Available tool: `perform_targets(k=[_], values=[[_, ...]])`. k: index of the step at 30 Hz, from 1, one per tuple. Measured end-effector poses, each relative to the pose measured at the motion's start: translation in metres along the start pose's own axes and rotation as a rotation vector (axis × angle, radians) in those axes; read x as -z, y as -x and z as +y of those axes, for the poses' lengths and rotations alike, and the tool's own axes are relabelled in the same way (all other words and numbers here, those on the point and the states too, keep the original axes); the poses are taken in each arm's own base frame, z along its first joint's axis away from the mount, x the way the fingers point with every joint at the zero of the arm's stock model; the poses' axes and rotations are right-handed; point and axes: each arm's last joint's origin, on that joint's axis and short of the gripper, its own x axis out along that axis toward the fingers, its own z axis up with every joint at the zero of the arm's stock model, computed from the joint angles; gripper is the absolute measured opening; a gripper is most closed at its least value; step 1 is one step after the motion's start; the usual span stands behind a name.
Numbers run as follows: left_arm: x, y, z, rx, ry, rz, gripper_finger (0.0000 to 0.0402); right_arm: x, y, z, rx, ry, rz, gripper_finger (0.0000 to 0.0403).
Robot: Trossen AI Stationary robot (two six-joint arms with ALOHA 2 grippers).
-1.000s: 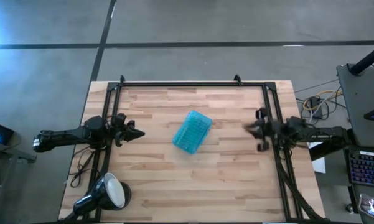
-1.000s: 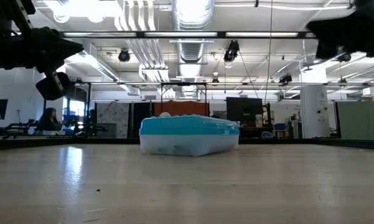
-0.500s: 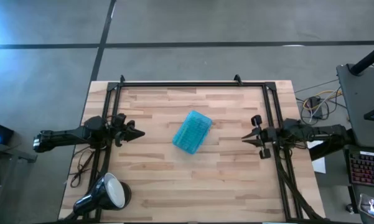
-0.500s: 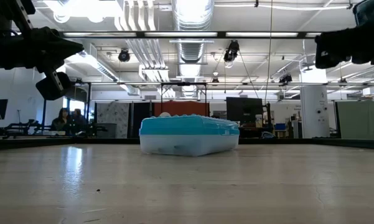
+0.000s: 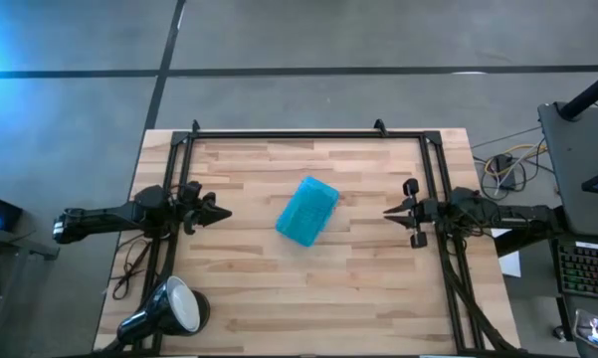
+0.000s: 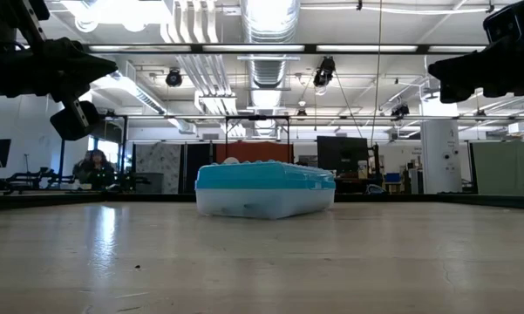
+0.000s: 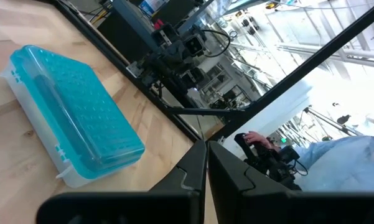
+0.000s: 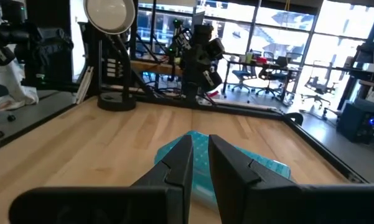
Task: Pick & place school supplies into a supply box
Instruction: Return to Home Position
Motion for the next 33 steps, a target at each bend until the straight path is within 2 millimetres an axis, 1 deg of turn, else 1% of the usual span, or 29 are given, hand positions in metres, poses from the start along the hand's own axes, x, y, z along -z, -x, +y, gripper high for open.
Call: perform_targets(k=[12, 13, 18, 21, 28, 33], values=[[-0.0001, 0.0, -0.0001, 0.0, -0.002, 0.0, 0.0, 0.0, 0.0, 0.0, -0.001, 0.0, 0.0, 0.0043], [-0.0001, 0.0, -0.0001, 0.0, -0.05, 0.0, 0.0, 0.0, 0.0, 0.0, 0.0, 0.0, 0.0, 0.0043], [-0.0019, 0.0001, -0.0003, -0.019, -0.459, -0.027, 0.0, 0.0, 0.0, 0.0, -0.001, 0.0, 0.0, 0.0043], [-0.0005, 0.0001, 0.0019, -0.046, -0.637, -0.01, 0.0, 0.0, 0.0, 0.0, -0.001, -0.001, 0.0, 0.0043], [0.002, -0.0011, 0.0059, -0.086, -0.793, 0.036, 0.0, 0.0, 0.0, 0.0, -0.001, -0.001, -0.001, 0.0043], [0.0029, -0.0021, 0.0072, -0.095, -0.789, 0.055, 0.0, -0.0001, 0.0, 0.0, -0.001, -0.001, -0.001, 0.0043]])
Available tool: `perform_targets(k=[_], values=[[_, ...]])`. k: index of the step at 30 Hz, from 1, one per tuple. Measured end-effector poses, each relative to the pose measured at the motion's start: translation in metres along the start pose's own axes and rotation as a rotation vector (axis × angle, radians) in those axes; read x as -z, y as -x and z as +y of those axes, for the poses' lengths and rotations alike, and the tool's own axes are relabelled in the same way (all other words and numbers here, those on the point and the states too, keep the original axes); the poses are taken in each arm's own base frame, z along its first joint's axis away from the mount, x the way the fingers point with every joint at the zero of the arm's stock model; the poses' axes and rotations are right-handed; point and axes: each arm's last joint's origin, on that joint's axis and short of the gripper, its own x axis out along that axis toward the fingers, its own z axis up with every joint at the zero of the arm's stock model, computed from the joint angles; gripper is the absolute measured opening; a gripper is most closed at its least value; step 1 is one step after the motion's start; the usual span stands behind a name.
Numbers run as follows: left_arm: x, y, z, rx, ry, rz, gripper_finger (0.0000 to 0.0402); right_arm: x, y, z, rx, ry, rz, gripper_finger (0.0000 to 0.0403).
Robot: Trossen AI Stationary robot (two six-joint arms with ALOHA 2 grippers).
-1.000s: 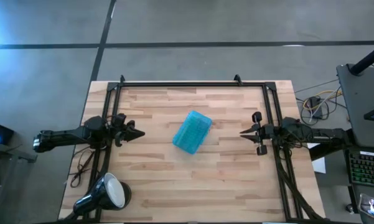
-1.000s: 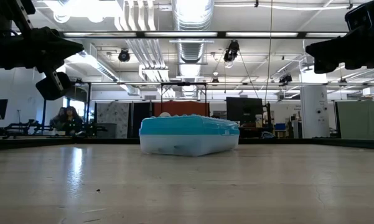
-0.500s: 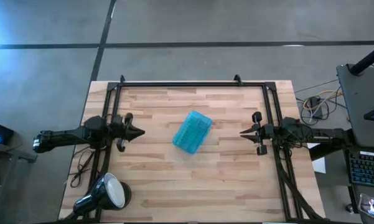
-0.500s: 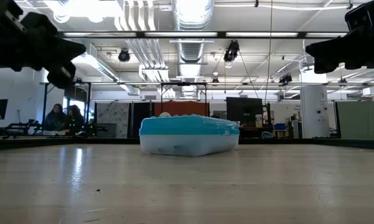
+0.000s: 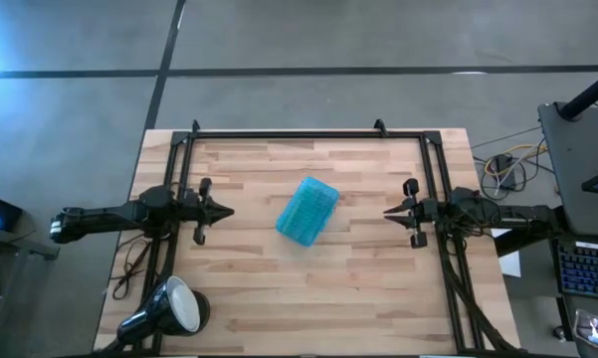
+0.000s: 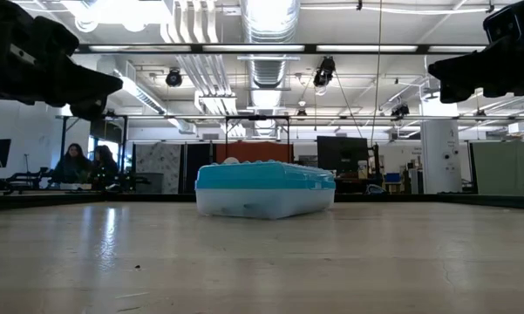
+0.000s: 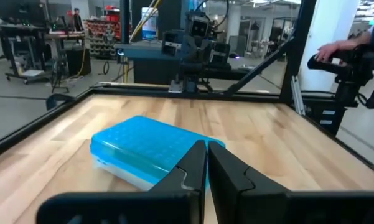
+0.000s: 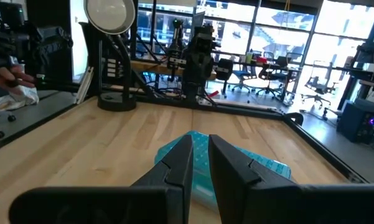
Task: Pick & place school supplies into a supply box
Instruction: Return to Home Position
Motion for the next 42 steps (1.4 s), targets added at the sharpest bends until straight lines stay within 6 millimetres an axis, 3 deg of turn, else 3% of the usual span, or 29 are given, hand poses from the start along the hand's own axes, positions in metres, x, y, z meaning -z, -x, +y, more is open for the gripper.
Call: perform_targets(k=[12, 42], values=[[-0.0006, -0.0001, -0.0002, 0.007, 0.166, -0.007, 0.0, 0.0001, 0.0, 0.0, 0.0, 0.0, 0.0, 0.0043], [-0.0007, -0.0002, -0.0002, 0.007, 0.17, -0.014, 0.0, 0.0009, -0.0006, 0.0, -0.001, -0.001, 0.009, 0.0043]])
